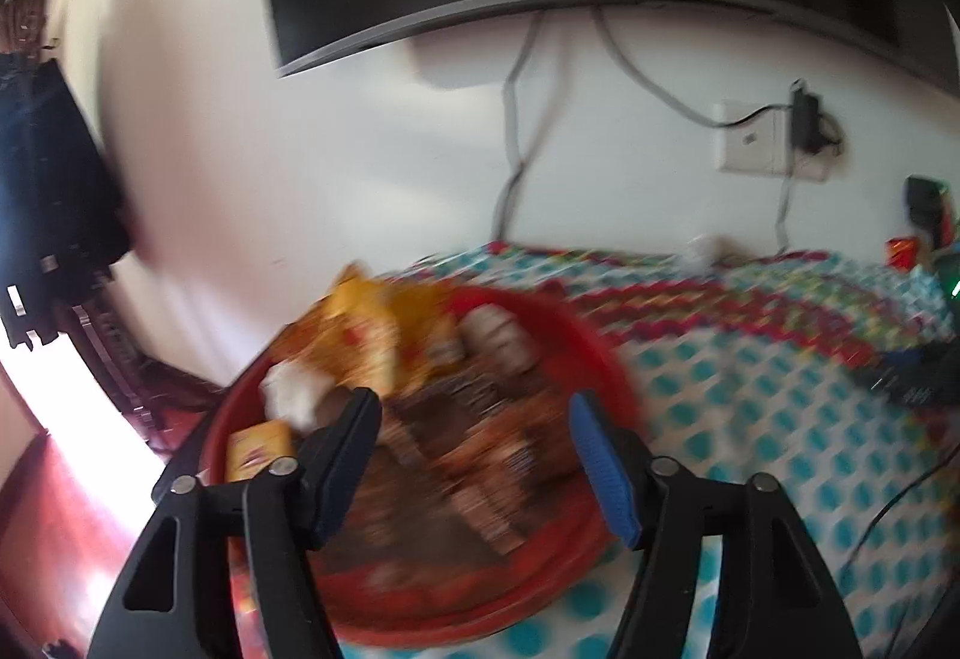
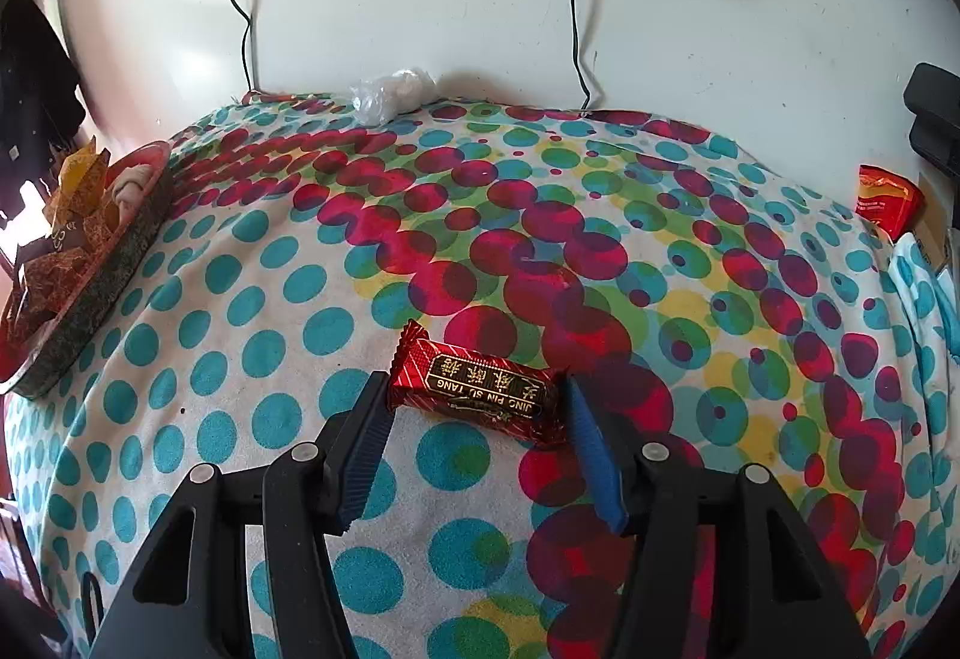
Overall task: Organize objects
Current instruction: 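Grasp the plastic-wrapped white bundle with the left tool while the right holds the candy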
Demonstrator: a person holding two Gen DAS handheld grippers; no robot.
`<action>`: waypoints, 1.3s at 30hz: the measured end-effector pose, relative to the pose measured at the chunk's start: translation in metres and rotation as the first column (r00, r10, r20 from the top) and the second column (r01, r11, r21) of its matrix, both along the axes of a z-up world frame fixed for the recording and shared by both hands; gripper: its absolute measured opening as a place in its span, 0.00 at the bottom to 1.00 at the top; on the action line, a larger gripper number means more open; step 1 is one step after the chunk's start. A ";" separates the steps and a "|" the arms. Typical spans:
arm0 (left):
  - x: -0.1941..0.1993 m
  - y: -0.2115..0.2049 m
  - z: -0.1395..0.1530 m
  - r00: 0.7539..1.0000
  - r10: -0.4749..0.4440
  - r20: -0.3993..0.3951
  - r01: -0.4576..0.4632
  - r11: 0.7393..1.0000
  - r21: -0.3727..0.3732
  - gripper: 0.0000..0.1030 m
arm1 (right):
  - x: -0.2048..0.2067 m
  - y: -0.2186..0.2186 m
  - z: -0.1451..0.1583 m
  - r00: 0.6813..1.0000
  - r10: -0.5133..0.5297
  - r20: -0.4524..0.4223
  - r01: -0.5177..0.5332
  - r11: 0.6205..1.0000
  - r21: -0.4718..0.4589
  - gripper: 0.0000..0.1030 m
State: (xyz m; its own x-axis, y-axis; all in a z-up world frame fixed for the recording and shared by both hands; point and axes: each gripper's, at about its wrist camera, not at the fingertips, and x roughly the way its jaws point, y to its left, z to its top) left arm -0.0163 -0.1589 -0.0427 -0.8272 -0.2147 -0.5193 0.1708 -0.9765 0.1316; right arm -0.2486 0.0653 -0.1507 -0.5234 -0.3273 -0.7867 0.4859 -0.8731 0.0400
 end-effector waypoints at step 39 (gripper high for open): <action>-0.318 0.146 -0.092 0.896 -0.269 0.354 0.216 0.959 0.181 0.39 | -0.002 -0.002 0.002 0.999 0.053 0.011 -0.053 0.998 -0.031 0.61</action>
State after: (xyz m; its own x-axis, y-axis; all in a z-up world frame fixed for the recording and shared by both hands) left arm -0.3340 -0.0129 -0.1351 -0.5862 0.0610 -0.8079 -0.1089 -0.9940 0.0040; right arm -0.2506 0.0630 -0.1483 -0.4957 -0.3784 -0.7818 0.5306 -0.8445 0.0723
